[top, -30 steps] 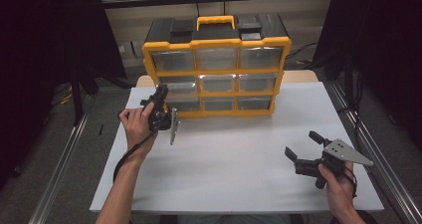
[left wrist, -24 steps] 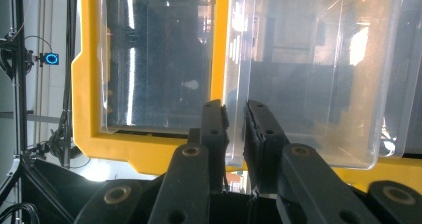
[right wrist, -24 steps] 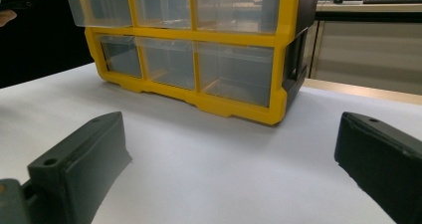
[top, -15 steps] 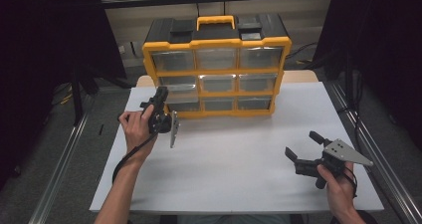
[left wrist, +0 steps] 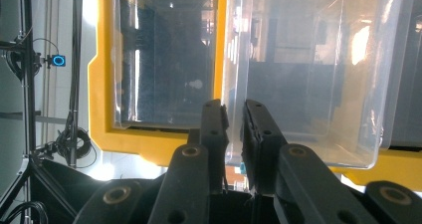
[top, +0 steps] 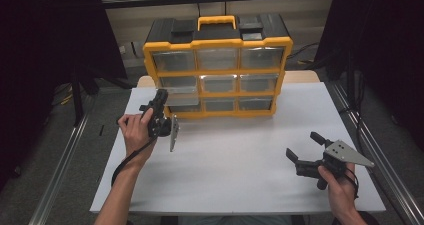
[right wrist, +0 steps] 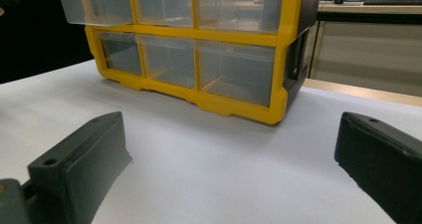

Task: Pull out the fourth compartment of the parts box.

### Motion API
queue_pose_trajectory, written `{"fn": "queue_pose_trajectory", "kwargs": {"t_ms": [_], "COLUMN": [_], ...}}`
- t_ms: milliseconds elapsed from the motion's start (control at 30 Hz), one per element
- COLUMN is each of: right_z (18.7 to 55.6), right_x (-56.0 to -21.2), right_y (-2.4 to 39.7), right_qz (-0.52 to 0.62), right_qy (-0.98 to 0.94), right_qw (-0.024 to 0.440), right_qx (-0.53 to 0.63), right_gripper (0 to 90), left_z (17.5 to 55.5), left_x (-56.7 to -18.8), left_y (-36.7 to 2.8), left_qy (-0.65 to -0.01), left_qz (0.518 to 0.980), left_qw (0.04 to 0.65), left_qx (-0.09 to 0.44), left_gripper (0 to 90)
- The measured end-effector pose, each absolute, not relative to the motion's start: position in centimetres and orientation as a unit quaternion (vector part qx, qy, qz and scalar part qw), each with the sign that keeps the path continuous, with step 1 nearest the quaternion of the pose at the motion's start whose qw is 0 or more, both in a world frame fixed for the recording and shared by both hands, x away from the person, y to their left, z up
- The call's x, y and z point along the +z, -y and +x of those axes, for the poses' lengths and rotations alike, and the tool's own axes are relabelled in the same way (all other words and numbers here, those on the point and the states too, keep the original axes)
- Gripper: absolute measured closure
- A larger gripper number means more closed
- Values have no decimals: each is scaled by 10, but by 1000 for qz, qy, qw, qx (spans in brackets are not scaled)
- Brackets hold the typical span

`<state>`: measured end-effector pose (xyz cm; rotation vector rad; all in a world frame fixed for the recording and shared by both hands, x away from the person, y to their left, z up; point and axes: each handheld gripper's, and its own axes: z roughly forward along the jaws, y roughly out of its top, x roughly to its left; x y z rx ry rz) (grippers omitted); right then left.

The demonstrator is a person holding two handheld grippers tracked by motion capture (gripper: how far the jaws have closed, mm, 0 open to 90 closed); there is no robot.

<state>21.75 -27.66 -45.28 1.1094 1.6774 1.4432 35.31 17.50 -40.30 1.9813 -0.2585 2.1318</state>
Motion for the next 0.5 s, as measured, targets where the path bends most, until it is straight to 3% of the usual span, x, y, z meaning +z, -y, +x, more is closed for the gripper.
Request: {"fn": "queue_pose_trajectory", "kwargs": {"t_ms": [500], "right_z": [217], "right_x": [-453], "right_y": [276], "right_qz": [420], "right_qy": [-644], "right_qw": [325], "right_qx": [551], "right_gripper": [0], "left_z": [349], "left_x": [-403], "left_y": [-175], "left_qy": [95], "left_qz": [673], "left_qw": [106], "left_qx": [726], "left_gripper": [821]}}
